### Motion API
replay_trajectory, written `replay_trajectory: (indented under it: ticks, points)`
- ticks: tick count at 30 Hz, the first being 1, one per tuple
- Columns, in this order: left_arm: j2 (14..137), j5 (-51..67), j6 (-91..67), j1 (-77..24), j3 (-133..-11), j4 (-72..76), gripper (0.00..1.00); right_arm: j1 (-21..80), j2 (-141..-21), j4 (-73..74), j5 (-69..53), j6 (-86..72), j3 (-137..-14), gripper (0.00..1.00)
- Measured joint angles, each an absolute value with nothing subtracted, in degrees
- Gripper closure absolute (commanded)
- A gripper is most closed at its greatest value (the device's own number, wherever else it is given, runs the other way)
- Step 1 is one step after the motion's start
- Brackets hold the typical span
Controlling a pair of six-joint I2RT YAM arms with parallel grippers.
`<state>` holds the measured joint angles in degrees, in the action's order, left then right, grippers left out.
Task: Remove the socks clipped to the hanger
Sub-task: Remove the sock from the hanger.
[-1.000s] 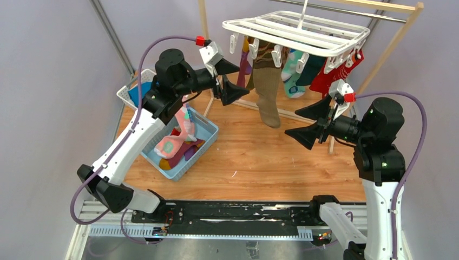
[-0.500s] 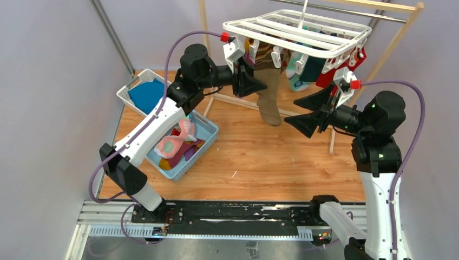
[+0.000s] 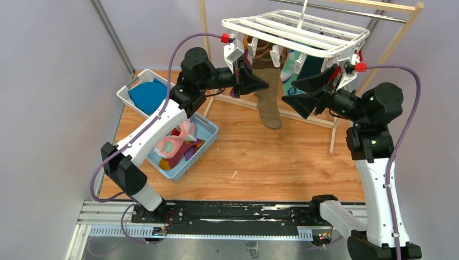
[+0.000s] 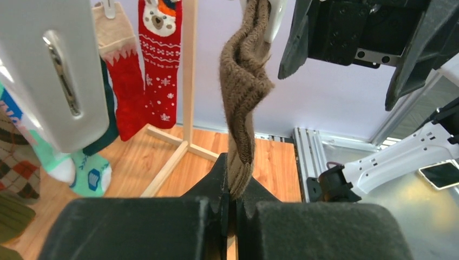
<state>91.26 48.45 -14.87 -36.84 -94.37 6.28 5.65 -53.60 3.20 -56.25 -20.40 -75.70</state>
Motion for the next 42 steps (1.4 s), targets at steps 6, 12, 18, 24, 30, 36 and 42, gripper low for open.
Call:
replay_trajectory:
  ticks: [6, 12, 18, 24, 30, 36, 42]
  points:
    - [91.26, 48.71, -16.38, -38.06, -94.06, 6.85, 1.0, 6.09, -53.58, 0.56, -56.01, -22.39, -75.7, 0.31]
    - [91.66, 48.9, -18.79, -40.47, -94.89, 7.27, 1.0, 6.22, -52.73, -1.1, -56.73, -25.5, -75.7, 0.31]
    - [92.31, 48.8, -20.45, -42.26, -95.79, 7.55, 1.0, 6.24, -52.82, -2.17, -56.9, -27.75, -78.24, 0.32]
    - [93.19, 48.93, -21.96, -42.78, -96.66, 7.66, 1.0, 6.24, -55.05, -1.98, -52.58, -26.85, -82.76, 0.33]
    - [93.3, 49.98, -25.34, -42.85, -96.88, 10.13, 1.0, 6.26, -56.58, -0.93, -47.4, -24.43, -84.47, 0.33]
    - [93.43, 50.46, -29.71, -42.87, -97.19, 13.17, 1.0, 6.26, -57.91, 0.73, -43.35, -23.09, -84.71, 0.33]
    - [95.29, 51.29, -34.0, -42.87, -97.84, 16.27, 1.0, 6.26, -58.87, -1.28, -43.27, -25.15, -84.66, 0.33]
